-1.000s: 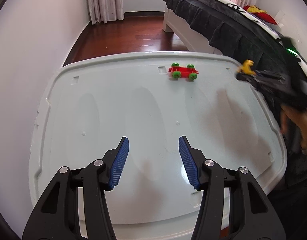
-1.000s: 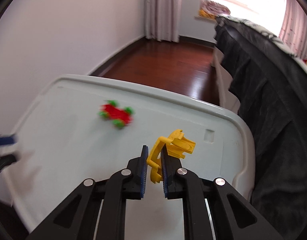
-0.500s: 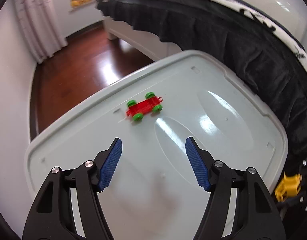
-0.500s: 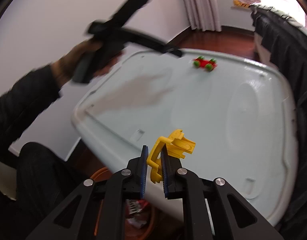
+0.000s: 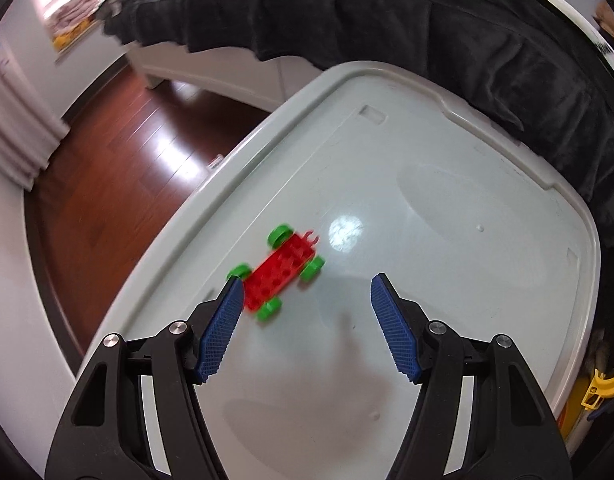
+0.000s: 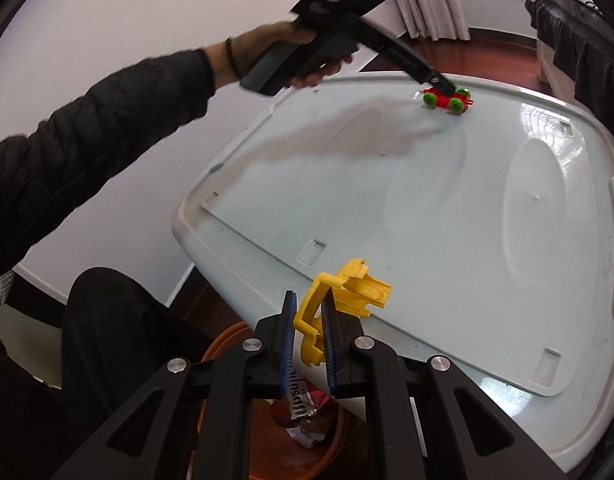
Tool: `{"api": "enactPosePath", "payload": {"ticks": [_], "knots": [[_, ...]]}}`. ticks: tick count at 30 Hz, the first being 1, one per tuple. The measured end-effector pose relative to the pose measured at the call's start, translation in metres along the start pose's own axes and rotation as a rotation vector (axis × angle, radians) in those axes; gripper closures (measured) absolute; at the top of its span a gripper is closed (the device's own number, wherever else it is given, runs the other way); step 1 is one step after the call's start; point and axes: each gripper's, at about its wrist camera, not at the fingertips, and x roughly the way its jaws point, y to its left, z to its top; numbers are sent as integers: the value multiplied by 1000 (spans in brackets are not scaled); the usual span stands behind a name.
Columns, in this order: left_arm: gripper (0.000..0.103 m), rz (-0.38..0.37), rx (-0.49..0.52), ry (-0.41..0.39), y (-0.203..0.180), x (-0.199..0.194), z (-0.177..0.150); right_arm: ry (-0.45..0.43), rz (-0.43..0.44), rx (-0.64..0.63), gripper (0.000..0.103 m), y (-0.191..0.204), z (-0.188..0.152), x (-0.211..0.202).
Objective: Collect trash
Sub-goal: 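Lower the left gripper onto the red-green toy car and close on it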
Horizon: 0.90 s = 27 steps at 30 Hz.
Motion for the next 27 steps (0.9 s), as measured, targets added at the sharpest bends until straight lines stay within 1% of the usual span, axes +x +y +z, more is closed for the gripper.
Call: {"api": "enactPosePath", "payload": {"ticks": [7, 12, 14, 17, 20, 22, 24, 27], "knots": [[38, -22, 125, 70, -3, 20, 12, 22, 56, 2, 90, 5, -9, 6], [38, -49, 180, 121, -2, 33, 10, 31, 84, 12, 90, 8, -7, 11], [38, -30, 196, 127, 0, 39, 10, 36, 85, 11, 90, 9, -8, 14], [38, -40, 173, 156, 6, 49, 8, 43, 89, 9, 90, 12, -8, 15], [38, -35, 169, 140, 4, 49, 6, 44, 96, 7, 90, 12, -5, 16], [38, -71, 116, 126, 9, 46, 6, 46, 102, 8, 90, 11, -3, 16], [39, -82, 78, 119, 12, 46, 5, 46, 107, 3, 90, 11, -2, 17], [45, -85, 37, 109, 17, 46, 9, 48, 112, 2, 90, 10, -1, 18]]}}
